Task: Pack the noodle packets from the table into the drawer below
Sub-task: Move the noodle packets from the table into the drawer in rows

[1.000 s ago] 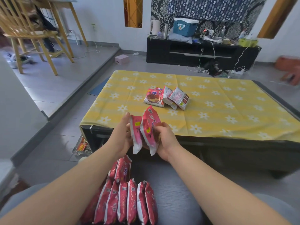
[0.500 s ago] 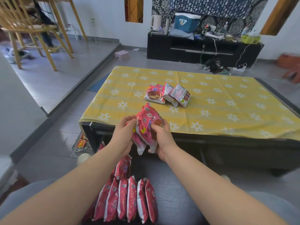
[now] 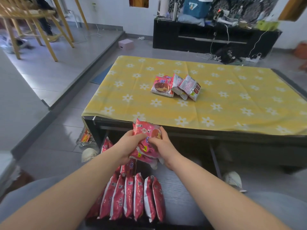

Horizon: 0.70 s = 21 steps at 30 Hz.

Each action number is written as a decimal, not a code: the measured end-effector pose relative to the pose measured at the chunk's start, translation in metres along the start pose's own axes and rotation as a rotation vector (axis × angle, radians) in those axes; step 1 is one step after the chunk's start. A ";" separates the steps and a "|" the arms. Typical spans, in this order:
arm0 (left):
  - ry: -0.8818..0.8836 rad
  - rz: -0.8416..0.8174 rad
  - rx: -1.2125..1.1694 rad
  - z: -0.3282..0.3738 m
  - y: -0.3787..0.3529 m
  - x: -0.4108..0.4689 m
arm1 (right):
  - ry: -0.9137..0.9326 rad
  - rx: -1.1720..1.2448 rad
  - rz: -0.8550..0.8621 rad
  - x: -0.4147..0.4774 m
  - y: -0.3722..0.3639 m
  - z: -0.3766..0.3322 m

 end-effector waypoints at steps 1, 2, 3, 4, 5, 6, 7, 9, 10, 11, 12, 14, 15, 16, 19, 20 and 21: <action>-0.005 0.020 0.026 -0.006 0.001 0.003 | -0.005 -0.068 0.023 0.003 -0.001 0.002; -0.009 0.031 0.047 -0.013 0.002 0.006 | -0.007 -0.149 0.052 0.006 -0.001 0.003; -0.006 0.046 0.067 -0.019 0.004 0.008 | -0.006 -0.223 0.079 0.009 0.000 0.005; 0.004 0.056 0.070 -0.024 0.005 0.011 | -0.007 -0.275 0.087 0.013 0.001 0.007; 0.022 0.057 0.046 -0.028 0.005 0.014 | -0.016 -0.287 0.073 0.017 0.001 0.010; 0.044 0.058 0.008 -0.034 0.004 0.016 | -0.046 -0.259 0.047 0.022 -0.001 0.013; 0.063 0.060 -0.019 -0.038 0.001 0.017 | -0.073 -0.207 0.033 0.024 -0.003 0.016; 0.077 0.081 0.001 -0.046 -0.010 0.019 | -0.119 -0.153 0.038 0.029 -0.011 0.023; 0.076 0.093 0.020 -0.046 -0.018 0.019 | -0.124 -0.163 0.036 0.029 -0.015 0.023; 0.096 0.109 0.023 -0.051 -0.022 0.024 | -0.132 -0.198 0.044 0.037 -0.021 0.027; 0.112 0.120 0.019 -0.052 -0.027 0.026 | -0.128 -0.259 0.068 0.039 -0.024 0.029; 0.145 0.134 -0.010 -0.059 -0.030 0.029 | -0.114 -0.383 0.104 0.046 -0.025 0.037; 0.138 0.137 -0.025 -0.060 -0.029 0.031 | -0.118 -0.415 0.112 0.051 -0.025 0.040; 0.138 0.138 -0.043 -0.066 -0.025 0.036 | -0.147 -0.425 0.111 0.059 -0.024 0.047; 0.179 0.101 -0.120 -0.079 -0.016 0.044 | -0.202 -0.441 0.119 0.066 -0.022 0.056; 0.207 0.081 -0.161 -0.081 -0.017 0.045 | -0.213 -0.426 0.113 0.068 -0.021 0.058; 0.235 0.058 -0.204 -0.082 -0.016 0.045 | -0.223 -0.389 0.100 0.070 -0.019 0.059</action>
Point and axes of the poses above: each hand's wrist, its own x-axis towards the middle knuckle, its own y-axis out of the back of the hand, z = x × y, the point moved 1 cm from there along x, towards the middle knuckle, and after that the axes turned 12 degrees about -y, right-handed, at the moved point
